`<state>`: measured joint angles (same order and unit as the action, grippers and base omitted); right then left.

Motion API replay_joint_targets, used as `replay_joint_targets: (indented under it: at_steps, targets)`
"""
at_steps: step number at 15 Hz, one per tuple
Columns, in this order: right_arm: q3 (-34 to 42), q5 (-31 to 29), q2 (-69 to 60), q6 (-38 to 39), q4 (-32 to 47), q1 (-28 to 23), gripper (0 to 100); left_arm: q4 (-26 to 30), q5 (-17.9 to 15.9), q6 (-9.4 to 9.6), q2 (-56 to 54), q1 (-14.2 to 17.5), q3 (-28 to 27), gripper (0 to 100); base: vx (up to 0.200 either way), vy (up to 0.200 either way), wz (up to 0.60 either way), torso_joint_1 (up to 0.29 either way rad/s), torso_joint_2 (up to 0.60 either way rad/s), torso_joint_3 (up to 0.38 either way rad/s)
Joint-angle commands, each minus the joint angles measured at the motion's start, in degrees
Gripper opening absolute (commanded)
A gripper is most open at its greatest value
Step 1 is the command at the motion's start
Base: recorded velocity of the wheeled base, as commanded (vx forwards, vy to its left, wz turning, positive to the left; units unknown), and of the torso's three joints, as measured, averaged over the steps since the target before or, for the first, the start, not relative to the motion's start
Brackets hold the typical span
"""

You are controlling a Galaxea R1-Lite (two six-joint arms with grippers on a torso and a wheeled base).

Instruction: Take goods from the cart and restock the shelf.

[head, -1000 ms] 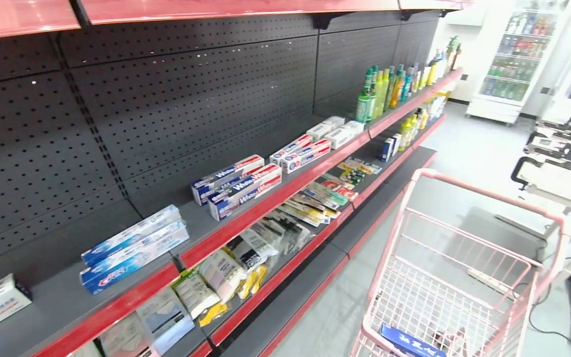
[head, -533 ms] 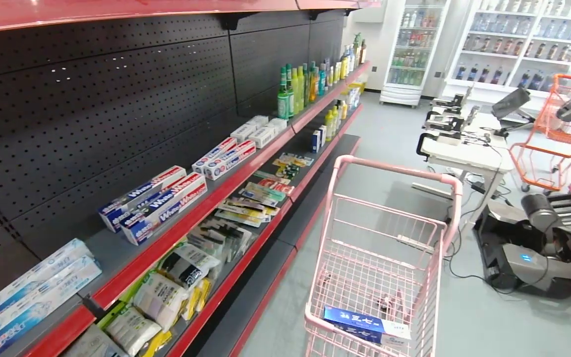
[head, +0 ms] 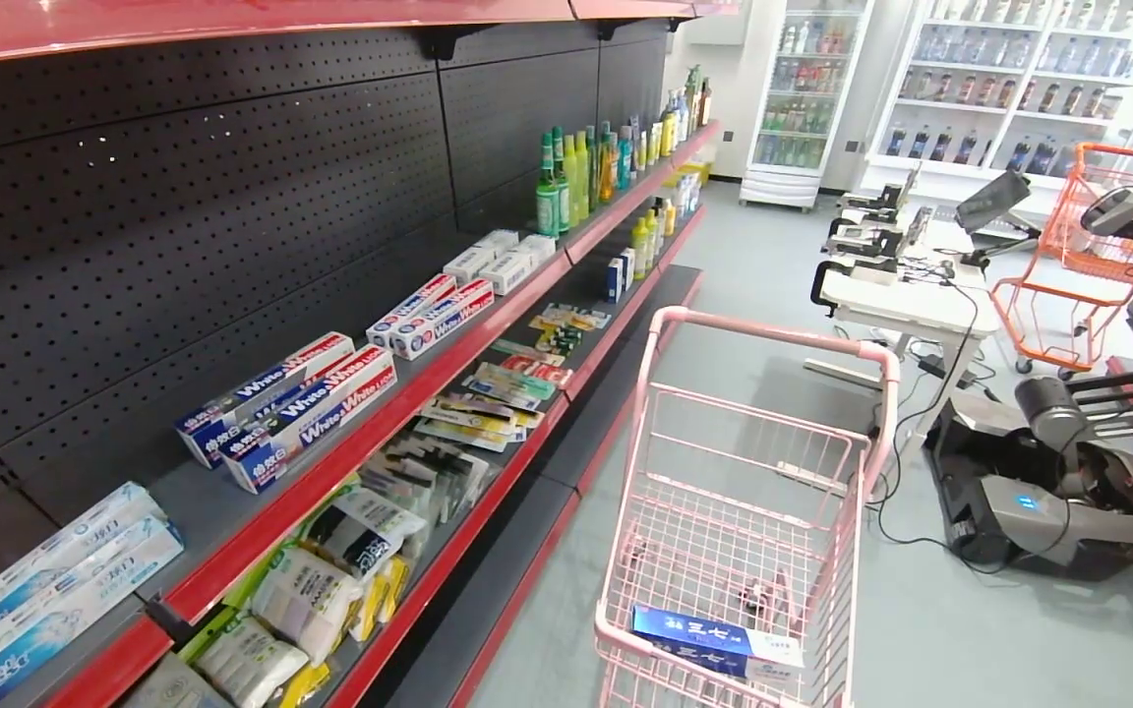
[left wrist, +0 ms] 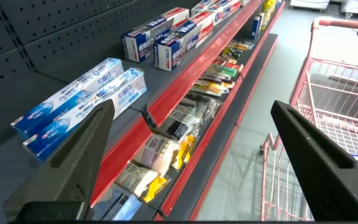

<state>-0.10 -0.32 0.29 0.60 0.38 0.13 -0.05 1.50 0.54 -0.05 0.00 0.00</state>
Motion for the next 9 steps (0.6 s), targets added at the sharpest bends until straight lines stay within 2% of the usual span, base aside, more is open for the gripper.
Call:
replay_joint_targets:
  at_steps: [1, 3, 5, 6, 9]
  targets:
    - [0.0, 0.1, 0.8, 0.1, 0.1, 0.0, 100, 0.0, 0.0, -0.01, 0.0, 0.0, 0.0, 100, 0.0, 0.0, 0.0, 0.0, 0.0, 0.0]
    - [-2.0, 0.1, 2.3, 0.8, 0.0, -1.0, 100, 0.0, 0.0, 0.08, 0.0, 0.1, 0.0, 100, 0.0, 0.0, 0.0, 0.0, 0.0, 0.0]
    - [-27.1, -2.9, 23.9, 4.2, 0.1, -0.8, 100, 0.0, 0.0, 0.08, 0.0, 0.1, 0.0, 100, 0.0, 0.0, 0.0, 0.0, 0.0, 0.0]
    - [-36.9, -3.5, 31.0, 4.7, 1.3, -0.5, 100, 0.0, 0.0, -0.01, 0.0, 0.0, 0.0, 100, 0.0, 0.0, 0.0, 0.0, 0.0, 0.0]
    - [-37.3, -4.3, 40.1, -0.2, 4.4, -2.4, 100, 0.0, 0.0, -0.01, 0.0, 0.0, 0.0, 100, 0.0, 0.0, 0.0, 0.0, 0.0, 0.0]
